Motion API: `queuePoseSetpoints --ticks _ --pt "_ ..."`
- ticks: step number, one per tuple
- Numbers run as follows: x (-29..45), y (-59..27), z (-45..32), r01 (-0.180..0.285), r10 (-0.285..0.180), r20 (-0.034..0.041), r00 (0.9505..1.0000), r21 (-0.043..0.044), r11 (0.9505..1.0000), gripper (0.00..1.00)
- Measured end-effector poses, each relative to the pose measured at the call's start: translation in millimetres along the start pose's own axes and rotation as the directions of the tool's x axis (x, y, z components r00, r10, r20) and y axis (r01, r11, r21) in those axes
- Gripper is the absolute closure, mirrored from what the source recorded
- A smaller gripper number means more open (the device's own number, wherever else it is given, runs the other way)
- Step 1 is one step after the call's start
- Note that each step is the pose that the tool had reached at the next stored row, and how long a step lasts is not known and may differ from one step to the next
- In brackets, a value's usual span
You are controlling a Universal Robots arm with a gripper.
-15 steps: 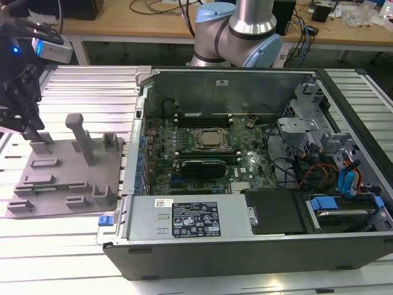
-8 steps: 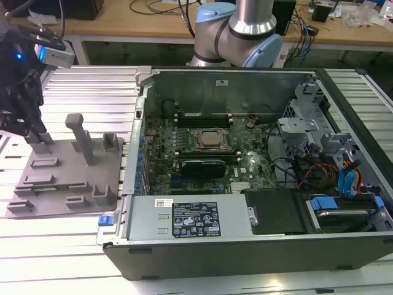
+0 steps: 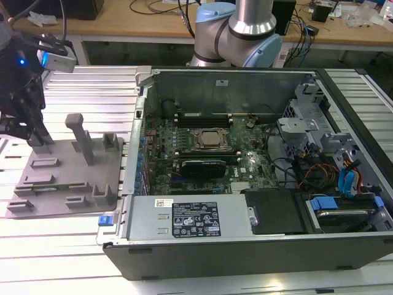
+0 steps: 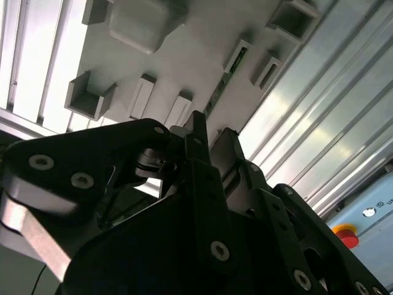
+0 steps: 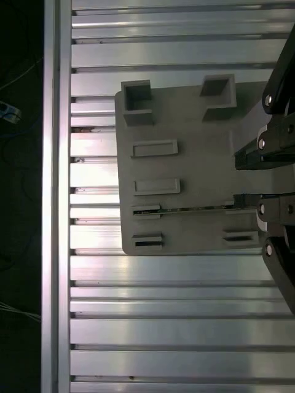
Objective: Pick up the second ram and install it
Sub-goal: 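Pick up the second ram and move it above second insertion slot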
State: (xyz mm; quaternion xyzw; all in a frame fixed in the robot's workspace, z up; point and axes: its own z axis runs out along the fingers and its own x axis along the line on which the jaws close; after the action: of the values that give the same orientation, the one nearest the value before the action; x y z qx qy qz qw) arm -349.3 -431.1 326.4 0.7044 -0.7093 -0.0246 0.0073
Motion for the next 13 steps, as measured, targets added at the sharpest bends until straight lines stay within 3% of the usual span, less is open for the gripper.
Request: queuePoseSetpoints --ticks 13 --pt "0.4 -0.7 15.8 0.0 0.0 0.0 1.0 0.0 1.0 0.72"
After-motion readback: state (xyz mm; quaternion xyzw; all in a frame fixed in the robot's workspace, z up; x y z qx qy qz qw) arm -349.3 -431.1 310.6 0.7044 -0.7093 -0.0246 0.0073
